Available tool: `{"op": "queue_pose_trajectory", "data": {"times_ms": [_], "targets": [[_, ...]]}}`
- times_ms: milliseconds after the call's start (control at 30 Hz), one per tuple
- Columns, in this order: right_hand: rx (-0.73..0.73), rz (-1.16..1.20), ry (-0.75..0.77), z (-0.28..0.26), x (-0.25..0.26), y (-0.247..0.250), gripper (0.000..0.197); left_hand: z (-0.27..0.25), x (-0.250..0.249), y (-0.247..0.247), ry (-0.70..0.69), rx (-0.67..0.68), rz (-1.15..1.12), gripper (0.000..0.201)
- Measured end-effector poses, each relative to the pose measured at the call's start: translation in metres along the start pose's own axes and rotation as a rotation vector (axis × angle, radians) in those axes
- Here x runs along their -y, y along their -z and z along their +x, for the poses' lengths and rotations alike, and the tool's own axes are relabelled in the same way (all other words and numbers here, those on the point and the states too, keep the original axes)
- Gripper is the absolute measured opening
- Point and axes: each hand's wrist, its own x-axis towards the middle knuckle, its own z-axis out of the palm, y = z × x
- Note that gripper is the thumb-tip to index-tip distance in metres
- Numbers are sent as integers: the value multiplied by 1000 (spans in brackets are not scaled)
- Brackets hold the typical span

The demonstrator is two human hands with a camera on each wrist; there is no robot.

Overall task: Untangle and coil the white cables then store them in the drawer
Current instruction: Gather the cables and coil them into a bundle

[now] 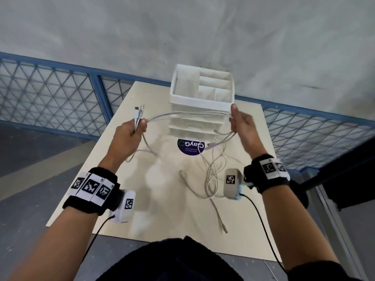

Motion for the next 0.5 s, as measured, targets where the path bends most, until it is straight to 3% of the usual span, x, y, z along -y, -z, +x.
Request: {"op": "queue_pose_trajectory", "data": {"times_ms": [100,200,500], "targets": [[1,-232,58,7,9,27,55,-11,10,2,-8,168,71,36],[70,-509,6,-5,-10,51,53,-17,17,-2,0,367,201,39],[302,-709,-438,-96,-115,62,37,-46,17,-44,-42,1013,505,42]]}}
